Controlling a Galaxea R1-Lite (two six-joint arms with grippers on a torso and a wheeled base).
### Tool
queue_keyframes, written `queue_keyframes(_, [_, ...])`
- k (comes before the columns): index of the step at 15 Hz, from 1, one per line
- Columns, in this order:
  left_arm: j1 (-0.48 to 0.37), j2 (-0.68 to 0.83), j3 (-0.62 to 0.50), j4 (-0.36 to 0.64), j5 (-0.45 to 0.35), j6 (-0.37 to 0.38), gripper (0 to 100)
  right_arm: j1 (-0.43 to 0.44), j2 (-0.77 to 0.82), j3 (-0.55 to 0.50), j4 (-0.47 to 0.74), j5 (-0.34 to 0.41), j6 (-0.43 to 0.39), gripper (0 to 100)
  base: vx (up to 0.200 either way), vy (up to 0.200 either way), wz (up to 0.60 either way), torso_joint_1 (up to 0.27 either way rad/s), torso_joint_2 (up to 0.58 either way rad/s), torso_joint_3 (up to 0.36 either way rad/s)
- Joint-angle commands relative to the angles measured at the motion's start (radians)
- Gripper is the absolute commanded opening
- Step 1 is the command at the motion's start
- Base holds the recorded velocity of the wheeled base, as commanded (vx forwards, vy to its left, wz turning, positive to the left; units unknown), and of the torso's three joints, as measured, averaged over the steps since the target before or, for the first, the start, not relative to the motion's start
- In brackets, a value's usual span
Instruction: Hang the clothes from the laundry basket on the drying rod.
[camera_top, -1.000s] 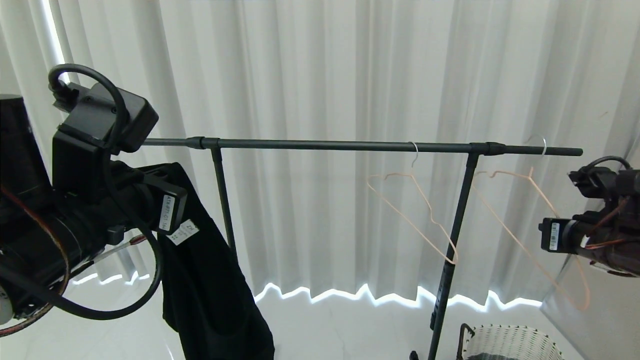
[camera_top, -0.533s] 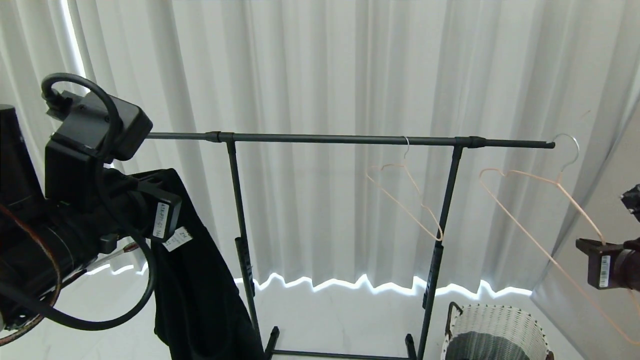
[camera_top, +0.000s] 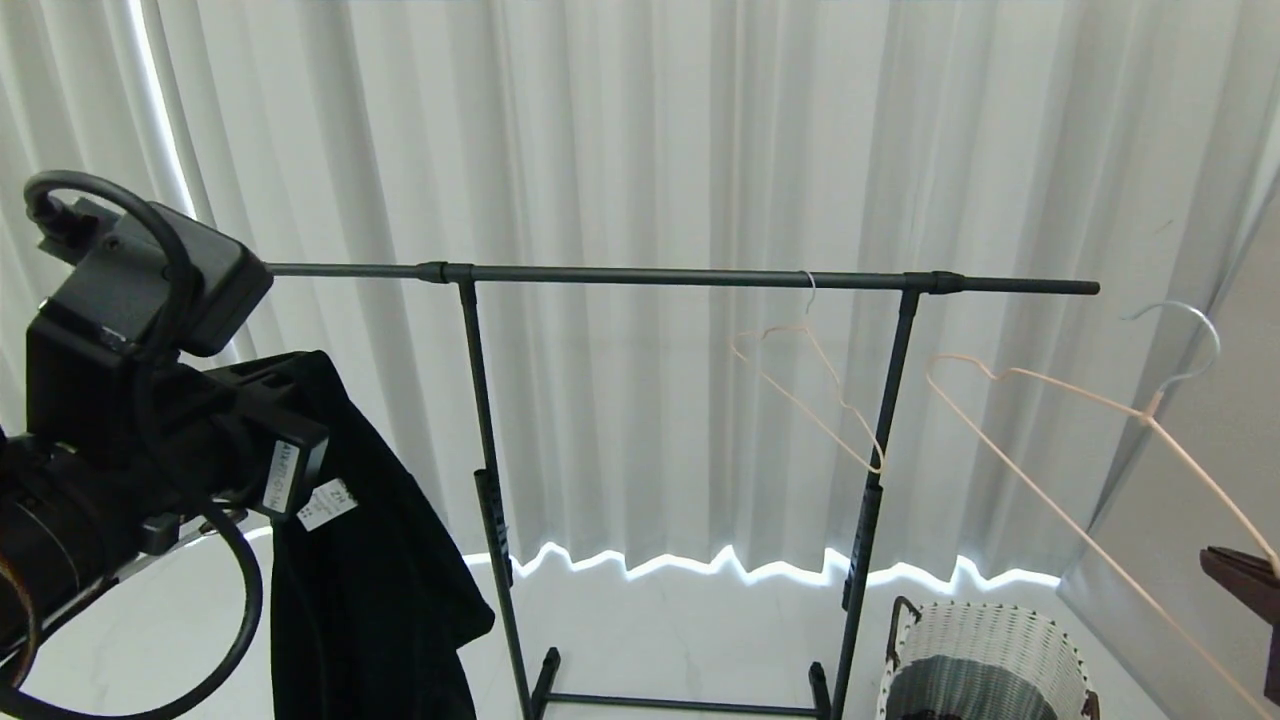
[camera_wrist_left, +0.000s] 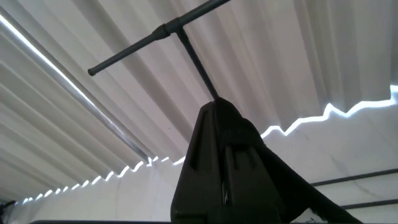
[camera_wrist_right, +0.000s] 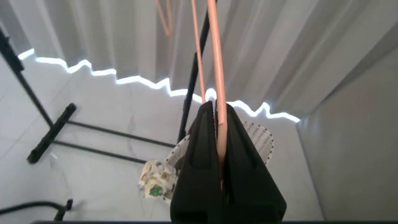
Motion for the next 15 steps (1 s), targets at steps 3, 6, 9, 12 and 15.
queue_keyframes(3, [-0.016,-0.062,0.074,0.000,0.002,0.005,0,0.038,-0.183,-0.003,0.124,0.001,-0.033,0,0.000,0.000,0.00,0.000,0.00,0.000])
queue_keyframes(6, [-0.014,-0.082,0.088,0.000,0.054,0.005,0,0.040,-0.238,-0.003,0.200,0.017,-0.059,0,-0.133,0.000,0.00,0.003,0.00,0.002])
queue_keyframes(9, [-0.014,-0.082,0.089,0.000,0.059,-0.003,0,0.040,-0.230,-0.003,0.211,0.050,-0.059,0,-0.200,0.000,0.00,0.014,0.01,-0.004])
queue_keyframes(12, [-0.016,-0.080,0.095,0.000,0.057,-0.004,0,0.047,-0.181,-0.038,0.210,0.149,-0.061,0,-0.200,0.000,0.00,-0.010,0.00,0.001])
queue_keyframes(15, [-0.023,-0.071,0.121,0.000,0.056,0.003,0,0.129,-0.075,-0.081,0.205,0.249,-0.058,0,0.000,0.000,0.00,0.000,0.00,0.000])
